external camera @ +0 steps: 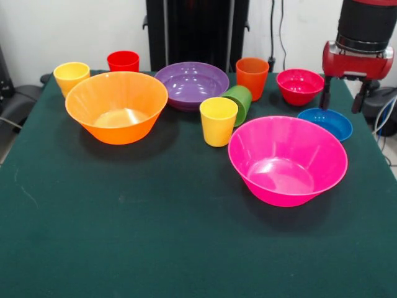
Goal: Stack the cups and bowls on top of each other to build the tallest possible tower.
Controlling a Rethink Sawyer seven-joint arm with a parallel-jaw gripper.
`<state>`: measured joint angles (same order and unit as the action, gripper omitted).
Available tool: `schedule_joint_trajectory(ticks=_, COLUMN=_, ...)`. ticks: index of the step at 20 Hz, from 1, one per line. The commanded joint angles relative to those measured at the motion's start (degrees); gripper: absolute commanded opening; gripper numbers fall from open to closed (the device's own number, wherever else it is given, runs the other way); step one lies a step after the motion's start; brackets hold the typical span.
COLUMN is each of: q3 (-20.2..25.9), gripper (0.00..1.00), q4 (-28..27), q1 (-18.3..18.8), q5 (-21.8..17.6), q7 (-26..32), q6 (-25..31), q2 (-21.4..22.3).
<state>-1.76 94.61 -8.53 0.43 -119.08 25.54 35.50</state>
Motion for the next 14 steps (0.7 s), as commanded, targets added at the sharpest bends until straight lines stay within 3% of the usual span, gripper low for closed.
schedule_joint_trajectory(ticks=1, q3=5.0, gripper=1.00, q4=-4.3, q1=0.0, q5=-5.8, q7=2.8, q6=-1.8, q2=-2.6)
schedule_joint_trajectory(ticks=3, q3=4.8, gripper=1.00, q4=-4.8, q1=-0.3, q5=-6.4, q7=2.7, q6=-2.5, q2=-3.0)
schedule_joint_trajectory(ticks=8, q3=3.7, gripper=1.00, q4=-11.6, q1=-1.7, q5=-7.3, q7=1.0, q6=-3.0, q2=-8.9)
schedule_joint_trajectory(ticks=14, q3=2.5, gripper=1.00, q4=-14.3, q1=-1.7, q5=-6.5, q7=-1.2, q6=-0.4, q2=-9.9)
